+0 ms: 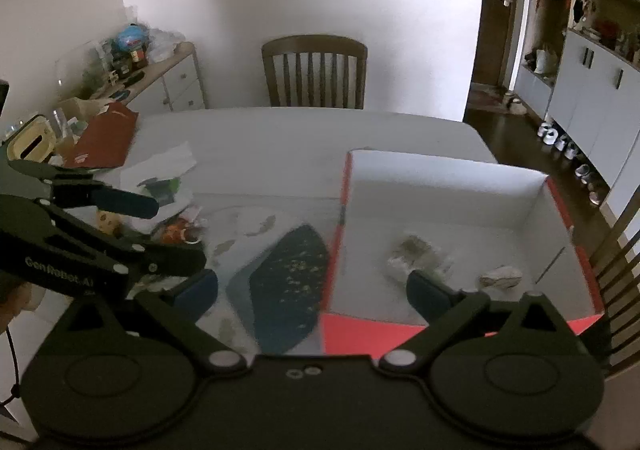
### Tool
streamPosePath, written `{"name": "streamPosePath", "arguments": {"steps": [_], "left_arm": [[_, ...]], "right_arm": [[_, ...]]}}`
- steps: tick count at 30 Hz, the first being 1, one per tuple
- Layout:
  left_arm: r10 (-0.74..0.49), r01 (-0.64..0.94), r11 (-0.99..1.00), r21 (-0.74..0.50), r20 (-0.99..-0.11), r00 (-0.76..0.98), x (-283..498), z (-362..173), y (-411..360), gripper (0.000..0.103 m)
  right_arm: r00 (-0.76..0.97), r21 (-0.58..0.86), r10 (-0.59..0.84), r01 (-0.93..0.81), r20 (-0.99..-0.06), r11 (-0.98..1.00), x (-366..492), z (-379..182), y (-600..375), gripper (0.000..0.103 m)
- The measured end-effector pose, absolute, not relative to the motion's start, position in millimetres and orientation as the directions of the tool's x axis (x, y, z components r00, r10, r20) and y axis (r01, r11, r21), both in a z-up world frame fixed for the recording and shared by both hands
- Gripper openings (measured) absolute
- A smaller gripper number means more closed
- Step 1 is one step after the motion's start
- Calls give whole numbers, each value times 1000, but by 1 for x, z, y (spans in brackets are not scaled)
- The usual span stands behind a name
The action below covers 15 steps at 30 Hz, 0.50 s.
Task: Organize objects
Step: 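Move both tools back from the box toward the cluttered table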
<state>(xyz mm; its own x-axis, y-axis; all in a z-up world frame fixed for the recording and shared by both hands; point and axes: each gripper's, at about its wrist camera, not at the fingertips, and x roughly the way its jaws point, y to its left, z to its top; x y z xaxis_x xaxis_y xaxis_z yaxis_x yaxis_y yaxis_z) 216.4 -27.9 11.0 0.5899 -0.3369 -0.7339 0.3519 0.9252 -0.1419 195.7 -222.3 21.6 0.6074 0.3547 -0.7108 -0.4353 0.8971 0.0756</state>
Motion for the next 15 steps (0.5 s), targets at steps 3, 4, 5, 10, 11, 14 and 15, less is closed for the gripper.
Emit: {"name": "streamPosePath", "arguments": {"steps": [3,4,5,10,11,14,15], "left_arm": [[-336,344,927,-148,-736,588,210,5,-11,88],[-333,340,929,-148,-737,589,208,3,-6,94],[-330,336,930,-147,-736,591,205,1,-1,101],[-324,314,936,-157,-731,601,194,-7,28,103],[-323,310,937,-159,-731,601,192,-9,33,103],[-312,296,942,-156,-729,609,183,-14,53,103],[-307,288,945,-155,-727,614,180,-16,60,103]], "right_arm": [[605,74,350,-432,-715,899,190,20,-209,102],[603,75,350,-432,-717,899,188,19,-205,102],[601,75,349,-432,-719,899,187,18,-201,102],[590,70,340,-431,-733,899,178,12,-178,103],[588,70,340,-433,-734,899,176,11,-173,103],[579,72,343,-439,-740,896,171,8,-159,103],[576,72,342,-440,-742,895,171,6,-154,103]]}}
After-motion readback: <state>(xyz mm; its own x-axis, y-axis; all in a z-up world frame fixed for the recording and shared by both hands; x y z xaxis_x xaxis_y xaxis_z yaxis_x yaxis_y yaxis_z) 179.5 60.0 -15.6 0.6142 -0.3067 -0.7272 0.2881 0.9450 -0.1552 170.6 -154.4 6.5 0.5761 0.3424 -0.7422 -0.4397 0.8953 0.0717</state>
